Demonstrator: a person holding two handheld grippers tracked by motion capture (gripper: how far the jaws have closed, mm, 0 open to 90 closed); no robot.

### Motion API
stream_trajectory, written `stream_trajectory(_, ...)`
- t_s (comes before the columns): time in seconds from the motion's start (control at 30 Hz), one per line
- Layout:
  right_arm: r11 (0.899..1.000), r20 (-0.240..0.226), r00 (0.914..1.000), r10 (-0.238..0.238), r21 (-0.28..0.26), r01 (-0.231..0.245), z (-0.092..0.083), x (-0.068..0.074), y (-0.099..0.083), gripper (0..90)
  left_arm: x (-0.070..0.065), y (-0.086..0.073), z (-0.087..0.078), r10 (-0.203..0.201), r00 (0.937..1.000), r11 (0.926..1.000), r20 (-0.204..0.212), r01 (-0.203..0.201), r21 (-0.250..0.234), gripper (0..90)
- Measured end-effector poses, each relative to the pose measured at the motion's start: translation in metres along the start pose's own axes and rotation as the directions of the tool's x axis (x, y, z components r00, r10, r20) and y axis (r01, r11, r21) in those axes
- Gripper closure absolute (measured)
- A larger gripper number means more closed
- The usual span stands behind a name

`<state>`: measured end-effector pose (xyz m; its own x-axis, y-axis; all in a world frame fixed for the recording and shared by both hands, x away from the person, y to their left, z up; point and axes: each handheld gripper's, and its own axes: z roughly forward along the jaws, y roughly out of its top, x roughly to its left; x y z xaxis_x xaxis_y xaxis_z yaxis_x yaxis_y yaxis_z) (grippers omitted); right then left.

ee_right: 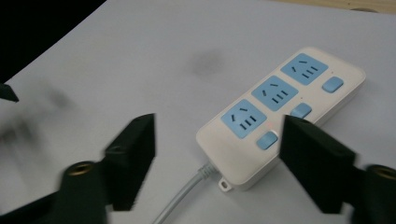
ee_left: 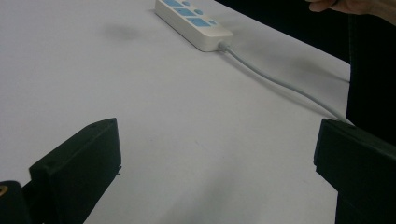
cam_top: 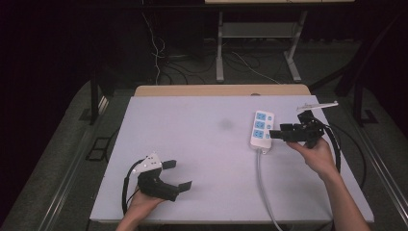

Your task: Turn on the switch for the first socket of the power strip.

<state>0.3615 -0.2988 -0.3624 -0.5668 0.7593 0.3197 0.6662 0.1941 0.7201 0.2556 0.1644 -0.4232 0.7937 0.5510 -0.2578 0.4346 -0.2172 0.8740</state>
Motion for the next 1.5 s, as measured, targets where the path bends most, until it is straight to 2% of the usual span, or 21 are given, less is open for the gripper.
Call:
stream_trajectory(0.07, 1.000, -0.002, 1.0000, -0.001, -0.007, 0.001, -0.003, 0.003, -0.004, 14.6, 0.000, 0.000, 0.000, -0.002, 1.0000, 1.0000, 0.001, 0.002, 0.000, 0.0)
stream_trajectory(0.13, 1.000, -0.026, 0.9997, 0.002, -0.020, -0.003, -0.007, 0.005, -0.009, 7.6, 0.000, 0.000, 0.000, -0.001, 1.0000, 1.0000, 0.001, 0.001, 0.001, 0.0)
stream_trajectory(0.17, 1.000, -0.038, 0.9993, 0.002, -0.025, -0.003, -0.009, 0.005, -0.011, 0.0, 0.000, 0.000, 0.000, -0.001, 1.0000, 1.0000, 0.002, 0.001, 0.001, 0.0)
stream_trajectory(0.33, 0.999, -0.061, 0.9981, -0.004, -0.046, 0.001, -0.016, 0.011, -0.020, 0.1, 0.000, 0.000, 0.001, -0.002, 1.0000, 1.0000, 0.002, 0.002, 0.002, 0.0)
stream_trajectory(0.83, 0.998, -0.122, 0.9920, -0.035, -0.048, 0.030, -0.023, 0.028, -0.043, 0.1, 0.000, 0.000, 0.000, -0.003, 1.0000, 1.0000, -0.001, 0.003, 0.000, 0.0)
stream_trajectory(1.17, 0.999, -0.132, 0.9907, -0.036, -0.045, 0.030, -0.022, 0.032, -0.060, 0.1, 0.000, 0.000, 0.000, -0.004, 1.0000, 1.0000, 0.001, 0.004, 0.003, 0.0)
stream_trajectory(1.5, 0.999, -0.132, 0.9907, -0.035, -0.045, 0.029, -0.018, 0.035, -0.088, 0.1, -0.001, 0.000, 0.001, -0.001, 1.0000, 1.0000, 0.005, 0.001, 0.009, 0.0)
